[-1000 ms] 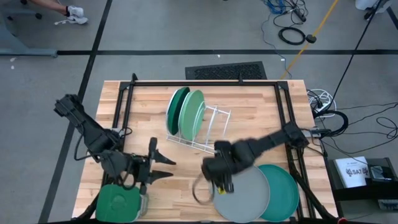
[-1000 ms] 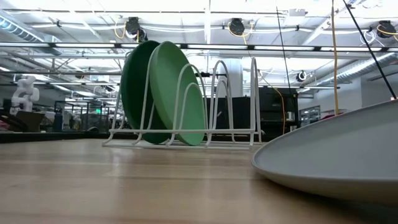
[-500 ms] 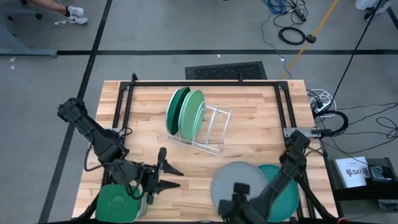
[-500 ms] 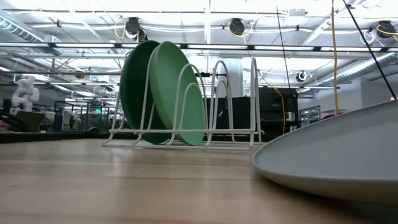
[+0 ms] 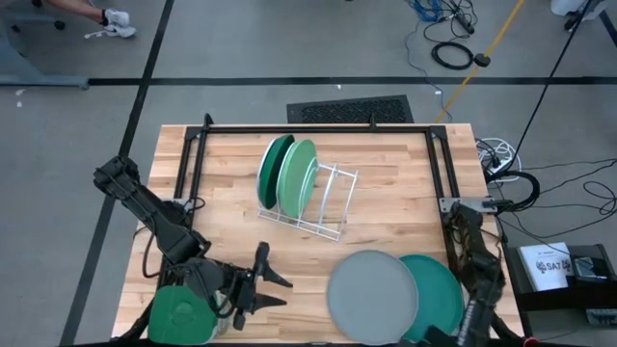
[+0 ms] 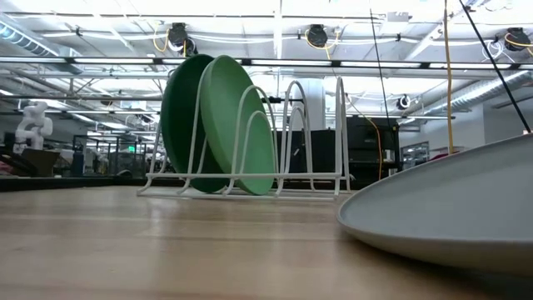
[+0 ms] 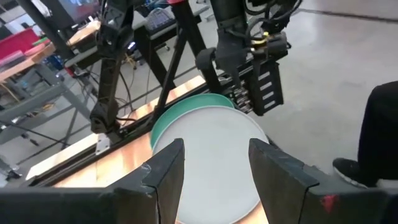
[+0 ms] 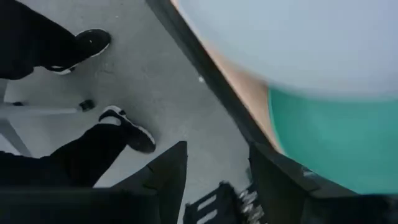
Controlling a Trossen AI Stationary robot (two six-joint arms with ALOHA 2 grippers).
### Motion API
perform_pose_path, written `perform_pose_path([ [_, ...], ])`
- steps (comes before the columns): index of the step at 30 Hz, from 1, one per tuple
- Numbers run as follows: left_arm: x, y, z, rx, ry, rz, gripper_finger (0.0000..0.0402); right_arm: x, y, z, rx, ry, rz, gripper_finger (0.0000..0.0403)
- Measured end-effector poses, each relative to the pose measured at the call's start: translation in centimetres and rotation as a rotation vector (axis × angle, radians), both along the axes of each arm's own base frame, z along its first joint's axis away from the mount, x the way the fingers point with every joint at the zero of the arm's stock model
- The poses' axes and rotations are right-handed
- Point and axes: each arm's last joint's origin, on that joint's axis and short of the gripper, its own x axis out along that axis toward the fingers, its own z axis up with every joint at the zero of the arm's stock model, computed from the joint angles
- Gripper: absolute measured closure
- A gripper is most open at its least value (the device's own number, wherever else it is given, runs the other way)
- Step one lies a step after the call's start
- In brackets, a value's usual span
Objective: Sort dishes
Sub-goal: Put the gray plate into the white dish rack
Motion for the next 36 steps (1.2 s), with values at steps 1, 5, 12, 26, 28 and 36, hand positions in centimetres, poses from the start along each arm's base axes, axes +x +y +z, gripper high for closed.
perform_pose_path([
  [1,0.0,0.0,0.0,-0.008,0.002,0.000,0.0221,-0.7,0.4,0.0,0.004,0.000,-0.018,0.0237],
  [5,0.2,-0.3,-0.4,-0.002,0.015,-0.011,0.0221,-3.1,1.4,0.0,0.008,0.008,-0.088,0.0237],
  [12,0.6,-0.5,-1.0,0.021,0.026,-0.014,0.0221,-4.6,2.4,-3.3,-0.095,0.038,-0.041,0.0237],
  [26,0.6,-0.6,-1.1,0.035,0.025,-0.026,0.0221,-4.0,0.3,-10.2,-0.346,0.173,0.026,0.0240],
  [28,0.6,-0.6,-1.1,0.035,0.024,-0.026,0.0221,-3.7,0.0,-10.6,-0.361,0.184,0.030,0.0246],
  [36,0.6,-0.6,-1.1,0.035,0.025,-0.026,0.0221,-2.1,-0.5,-10.0,-0.357,0.151,0.092,0.0269],
])
